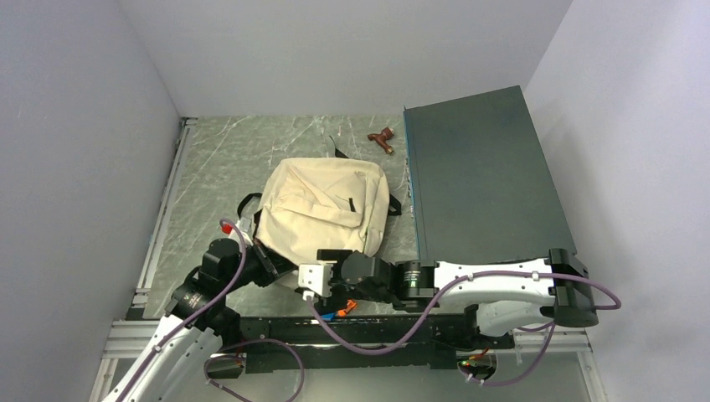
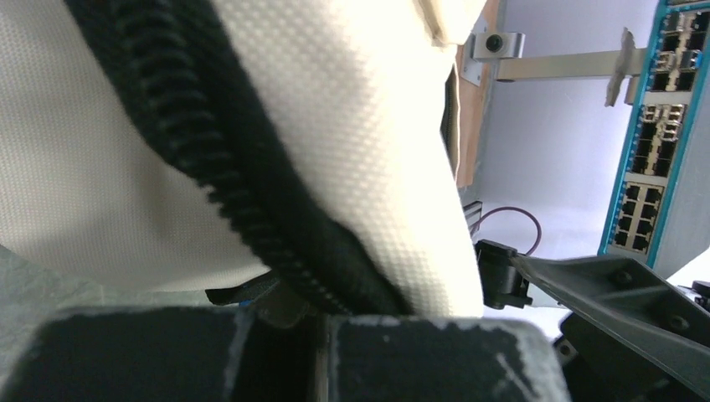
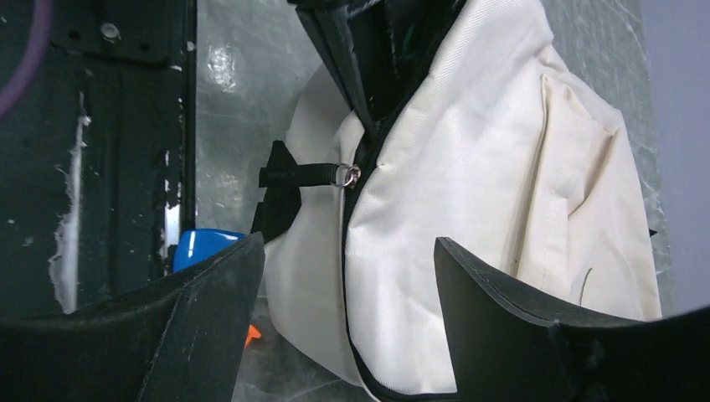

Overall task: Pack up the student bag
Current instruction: Adjust the student bag at the center of the board.

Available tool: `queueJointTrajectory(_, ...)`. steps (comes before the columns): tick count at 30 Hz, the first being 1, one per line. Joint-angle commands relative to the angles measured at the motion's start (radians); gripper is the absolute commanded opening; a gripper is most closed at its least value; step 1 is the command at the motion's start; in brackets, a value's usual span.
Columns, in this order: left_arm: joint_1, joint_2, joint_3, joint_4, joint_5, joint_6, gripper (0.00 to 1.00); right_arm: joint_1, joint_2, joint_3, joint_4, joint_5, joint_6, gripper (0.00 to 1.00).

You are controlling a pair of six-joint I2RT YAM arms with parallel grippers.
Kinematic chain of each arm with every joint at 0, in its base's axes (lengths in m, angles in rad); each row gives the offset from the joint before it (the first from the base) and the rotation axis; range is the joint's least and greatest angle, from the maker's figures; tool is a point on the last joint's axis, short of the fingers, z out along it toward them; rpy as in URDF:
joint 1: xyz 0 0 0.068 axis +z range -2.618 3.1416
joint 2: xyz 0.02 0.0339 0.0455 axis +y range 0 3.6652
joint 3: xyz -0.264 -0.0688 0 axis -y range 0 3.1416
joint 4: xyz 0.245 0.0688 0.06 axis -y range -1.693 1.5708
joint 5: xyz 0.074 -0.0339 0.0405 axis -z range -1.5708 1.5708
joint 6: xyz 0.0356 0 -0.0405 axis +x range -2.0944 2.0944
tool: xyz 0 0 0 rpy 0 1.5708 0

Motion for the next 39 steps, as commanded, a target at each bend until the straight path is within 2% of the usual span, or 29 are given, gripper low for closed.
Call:
queueJointTrajectory(1,-0.002,-0.052,0.003,0.103,-0.01,0.023,0.0,-0.005,0.045,-0.03,0.135,-0.014,-0.088,0.75)
queueJointTrajectory(6,-0.003,-0.123,-0.001,0.04,-0.036,0.026,0.0,-0.004,0.113,-0.027,0.199,0.037,-0.119,0.71)
queueJointTrajectory(10,-0.002,-0.17,-0.035,0.055,-0.03,0.0,0.0,-0.006,0.176,0.012,0.21,0.128,-0.138,0.5)
queueJointTrajectory(14,-0.003,-0.201,-0.028,0.016,-0.042,0.007,0.0,-0.006,0.179,-0.005,0.235,0.15,-0.12,0.34)
queueJointTrajectory(19,-0.002,-0.262,-0.007,-0.063,-0.072,0.023,0.0,-0.011,0.155,-0.034,0.25,0.159,-0.091,0.22)
queueJointTrajectory(22,-0.003,-0.304,-0.016,-0.097,-0.07,0.003,0.0,-0.014,0.15,-0.035,0.243,0.147,-0.079,0.03)
queueJointTrajectory(23,-0.003,-0.314,-0.018,-0.106,-0.064,-0.002,0.01,-0.017,0.147,-0.035,0.243,0.141,-0.075,0.0)
queueJointTrajectory(28,-0.003,-0.373,0.006,-0.2,-0.045,-0.017,0.15,-0.036,0.129,-0.04,0.229,0.09,-0.063,0.0)
queueJointTrajectory(32,-0.002,-0.421,0.048,-0.276,-0.021,-0.009,0.19,-0.053,0.122,-0.028,0.206,0.043,-0.05,0.0)
queueJointTrajectory(35,-0.003,-0.441,0.085,-0.356,0.017,-0.006,0.27,-0.056,0.119,-0.021,0.194,0.022,-0.051,0.0)
queueJointTrajectory(37,-0.002,-0.447,0.121,-0.398,0.043,0.011,0.35,-0.057,0.121,-0.014,0.185,0.007,-0.053,0.0)
queueJointTrajectory(39,-0.003,-0.445,0.165,-0.435,0.063,0.075,0.53,-0.058,0.125,-0.007,0.171,-0.015,-0.059,0.0)
